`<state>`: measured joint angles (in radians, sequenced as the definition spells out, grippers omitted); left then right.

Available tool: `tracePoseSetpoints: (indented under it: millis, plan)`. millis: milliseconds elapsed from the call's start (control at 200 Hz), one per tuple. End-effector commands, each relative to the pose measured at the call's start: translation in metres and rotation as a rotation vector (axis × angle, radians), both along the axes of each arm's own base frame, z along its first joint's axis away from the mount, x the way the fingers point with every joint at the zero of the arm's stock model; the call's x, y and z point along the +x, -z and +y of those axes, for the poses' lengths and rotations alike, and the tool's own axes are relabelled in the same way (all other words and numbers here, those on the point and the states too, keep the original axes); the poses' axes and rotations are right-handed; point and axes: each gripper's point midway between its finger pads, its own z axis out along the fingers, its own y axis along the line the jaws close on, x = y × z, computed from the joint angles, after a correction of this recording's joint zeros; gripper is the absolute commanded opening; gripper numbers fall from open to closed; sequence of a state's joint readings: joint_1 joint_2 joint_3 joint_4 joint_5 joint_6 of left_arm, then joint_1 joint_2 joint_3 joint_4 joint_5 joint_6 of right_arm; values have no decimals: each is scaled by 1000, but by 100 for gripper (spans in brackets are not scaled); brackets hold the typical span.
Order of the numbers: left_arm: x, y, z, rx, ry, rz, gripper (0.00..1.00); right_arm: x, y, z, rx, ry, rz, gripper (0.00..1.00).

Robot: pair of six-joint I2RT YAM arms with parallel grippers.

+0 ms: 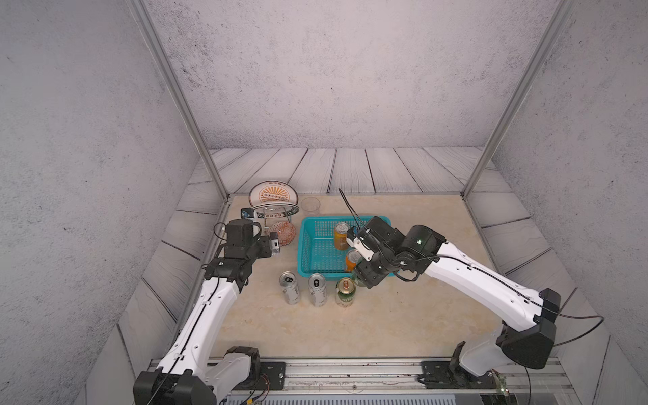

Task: Take out the drinks from the basket
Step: Place the drink at the center of the board.

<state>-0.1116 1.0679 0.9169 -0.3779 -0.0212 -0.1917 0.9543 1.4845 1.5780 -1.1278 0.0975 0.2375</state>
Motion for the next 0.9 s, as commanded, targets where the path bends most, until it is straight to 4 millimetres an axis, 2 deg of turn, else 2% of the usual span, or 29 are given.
tracePoseSetpoints:
  millis: [0, 220, 510, 896]
  plan:
    - [1, -1, 2, -12, -8, 3, 99, 4, -23, -5, 109, 62, -82, 58]
    - [1, -1, 3, -10, -10, 2, 99, 0, 4, -14, 115, 105, -74, 58]
    - [1, 1, 4, -7, -13, 9, 99, -3, 51, -24, 63, 165, -27, 58]
    - [1, 1, 4, -5, -13, 9, 99, 1, 91, -24, 48, 215, -20, 57]
